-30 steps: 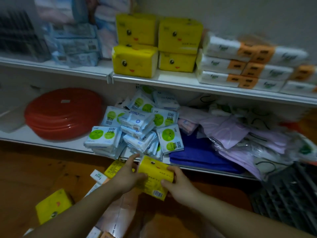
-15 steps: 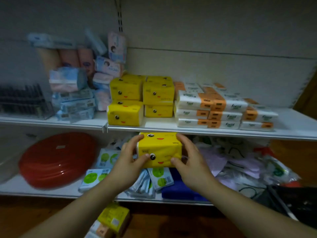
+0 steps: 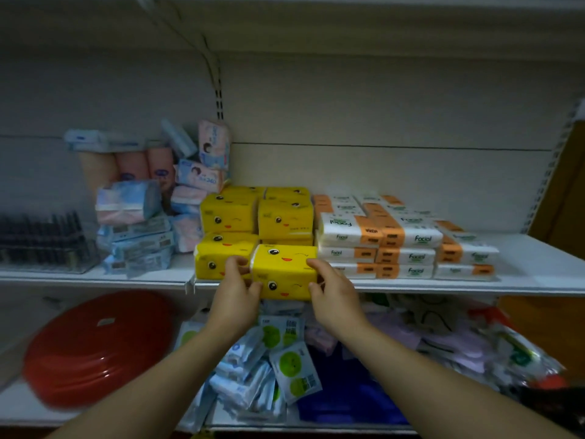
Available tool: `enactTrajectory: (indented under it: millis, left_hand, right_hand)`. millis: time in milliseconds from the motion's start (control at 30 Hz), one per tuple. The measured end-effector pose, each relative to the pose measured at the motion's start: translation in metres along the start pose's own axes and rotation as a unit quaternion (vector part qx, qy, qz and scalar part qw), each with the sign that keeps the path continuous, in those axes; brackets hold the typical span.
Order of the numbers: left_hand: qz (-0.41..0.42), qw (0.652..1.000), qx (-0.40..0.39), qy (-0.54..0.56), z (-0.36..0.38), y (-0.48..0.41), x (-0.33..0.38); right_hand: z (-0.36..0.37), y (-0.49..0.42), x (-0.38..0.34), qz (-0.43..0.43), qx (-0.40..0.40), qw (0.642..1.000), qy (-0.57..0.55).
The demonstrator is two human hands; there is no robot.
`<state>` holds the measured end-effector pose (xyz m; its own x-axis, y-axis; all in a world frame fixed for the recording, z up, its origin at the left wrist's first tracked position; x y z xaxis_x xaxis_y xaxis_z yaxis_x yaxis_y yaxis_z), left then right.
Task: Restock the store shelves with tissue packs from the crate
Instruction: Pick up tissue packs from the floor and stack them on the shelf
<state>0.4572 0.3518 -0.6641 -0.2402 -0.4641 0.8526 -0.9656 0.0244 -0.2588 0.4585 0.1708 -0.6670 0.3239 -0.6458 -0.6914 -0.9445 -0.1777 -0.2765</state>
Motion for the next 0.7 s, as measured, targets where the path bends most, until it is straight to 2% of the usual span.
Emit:
enactTrajectory:
  millis: [100,200,400,500,633,700]
  left_hand:
    - [0.008,0.997,-0.001,-0.082,0.006,-0.001,-0.003]
    - [0.014,0.982,-0.051,-0.18,0.015,-0.002,-0.005]
    - [-0.045,0.949,-0.142,-0.278,0.022,-0.019,-0.012]
    - [-0.063,0.942,-0.169,-0.284,0.022,-0.023,-0.014]
    - [-0.029,0.963,-0.134,-0.232,0.005,-0.002,-0.024]
    - [-0.038,0.963,-0.128,-0.235,-0.004,0.017,-0.048]
  right_hand:
    - [0.005,-0.007,0.002,0.014,0.0,1.0,-0.005]
    - [0.007,-0.008,0.002,-0.002,0.008,1.0,-0.013]
    - [0.026,-0.017,0.01,0.047,-0.076,0.993,0.072]
    - [0.032,-0.014,0.007,0.062,-0.096,0.991,0.073]
    - [0.056,0.009,0.0,0.016,-0.111,0.99,0.083]
    - [0.08,0.021,0.001,0.004,-0.147,0.984,0.097]
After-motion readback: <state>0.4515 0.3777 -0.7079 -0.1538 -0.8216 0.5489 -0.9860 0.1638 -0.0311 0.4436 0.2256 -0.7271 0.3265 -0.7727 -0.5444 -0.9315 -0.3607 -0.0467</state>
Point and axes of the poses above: each hand's wrist, its own y-axis away from the middle knuckle, its own z-axis out of the palm, x = y × z, the point moved 6 cm from there along -y, towards the middle knuckle, and after that the axes turned 12 degrees about -x, right-handed, at the moved point
